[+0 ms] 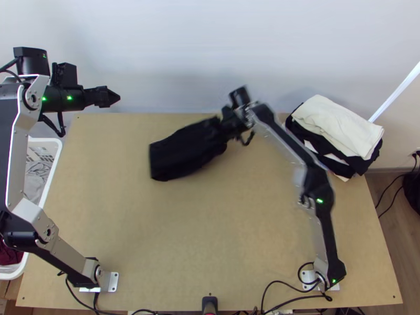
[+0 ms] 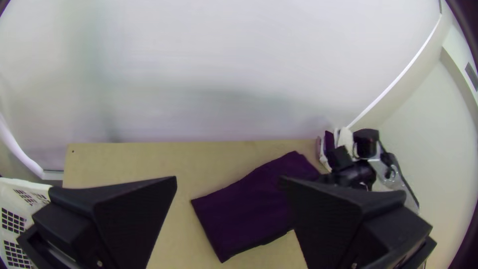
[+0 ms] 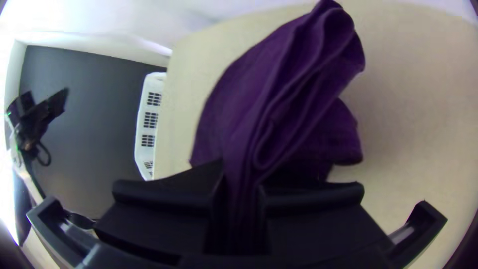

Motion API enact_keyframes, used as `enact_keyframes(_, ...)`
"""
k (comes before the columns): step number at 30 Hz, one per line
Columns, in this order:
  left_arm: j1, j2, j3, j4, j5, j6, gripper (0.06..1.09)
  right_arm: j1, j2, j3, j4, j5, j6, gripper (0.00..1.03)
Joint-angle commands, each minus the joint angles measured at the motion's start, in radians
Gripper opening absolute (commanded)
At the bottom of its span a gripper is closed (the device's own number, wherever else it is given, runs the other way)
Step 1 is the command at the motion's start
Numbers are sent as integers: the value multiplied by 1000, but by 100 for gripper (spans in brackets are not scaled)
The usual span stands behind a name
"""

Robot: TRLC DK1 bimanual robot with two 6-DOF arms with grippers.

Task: Fold the t-shirt

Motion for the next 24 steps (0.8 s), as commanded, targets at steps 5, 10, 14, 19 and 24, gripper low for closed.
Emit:
enact_keyframes(5, 5, -55, -25, -11, -4, -1, 105, -143, -281, 4, 13, 5, 8, 3)
enact_keyframes(10, 1, -73, -34, -10, -4, -2, 105, -298, -362, 13, 41, 5, -2, 3)
enact_keyframes(14, -2, -84, -36, -10, -4, -4, 105, -419, -397, 27, 92, 2, 2, 3)
enact_keyframes(19, -7, -93, -48, -10, -4, -5, 105, -560, -389, 86, 147, -19, 9, 3)
enact_keyframes(24, -18, -92, -48, -5, -4, -7, 105, -645, -345, 116, 233, -19, 58, 3)
